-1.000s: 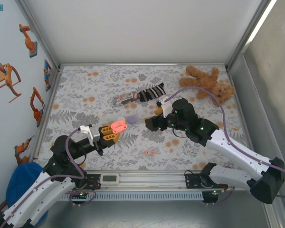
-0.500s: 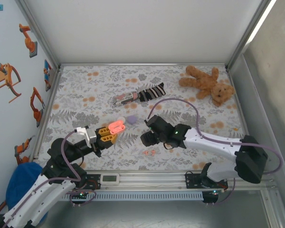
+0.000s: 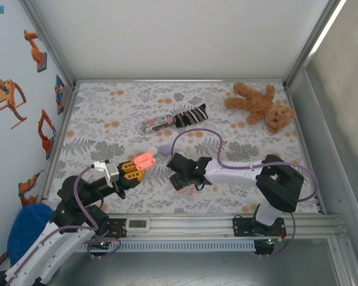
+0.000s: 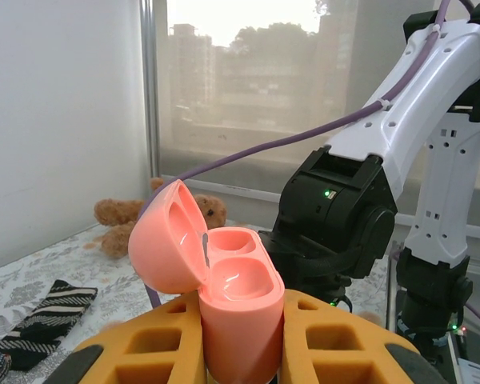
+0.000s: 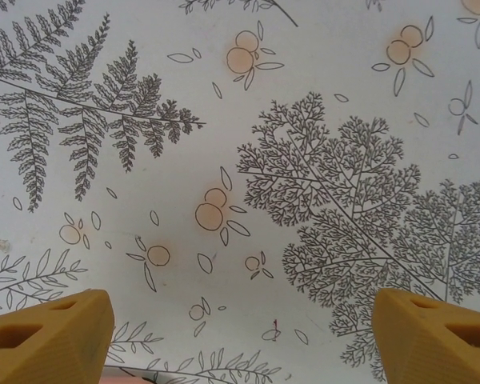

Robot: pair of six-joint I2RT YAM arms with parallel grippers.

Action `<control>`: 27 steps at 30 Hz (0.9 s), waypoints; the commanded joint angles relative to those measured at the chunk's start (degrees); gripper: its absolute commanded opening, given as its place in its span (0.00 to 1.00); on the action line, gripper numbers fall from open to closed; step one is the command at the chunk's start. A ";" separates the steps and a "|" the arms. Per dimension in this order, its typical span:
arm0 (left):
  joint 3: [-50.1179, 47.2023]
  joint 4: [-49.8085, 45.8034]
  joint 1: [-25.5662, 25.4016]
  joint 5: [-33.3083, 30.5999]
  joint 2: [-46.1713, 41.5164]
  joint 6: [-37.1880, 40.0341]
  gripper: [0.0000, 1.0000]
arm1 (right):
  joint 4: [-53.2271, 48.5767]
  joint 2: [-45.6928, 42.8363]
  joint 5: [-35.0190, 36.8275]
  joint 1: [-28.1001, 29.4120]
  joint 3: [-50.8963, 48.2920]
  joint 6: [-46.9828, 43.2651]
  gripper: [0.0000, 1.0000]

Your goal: Insert wireless bluetooth earbuds into charging case

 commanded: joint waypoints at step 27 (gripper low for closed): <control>1.33 -0.08 -0.05 -1.11 0.36 -0.37 0.00 | -9.47 3.19 -1.37 4.19 1.56 0.02 0.84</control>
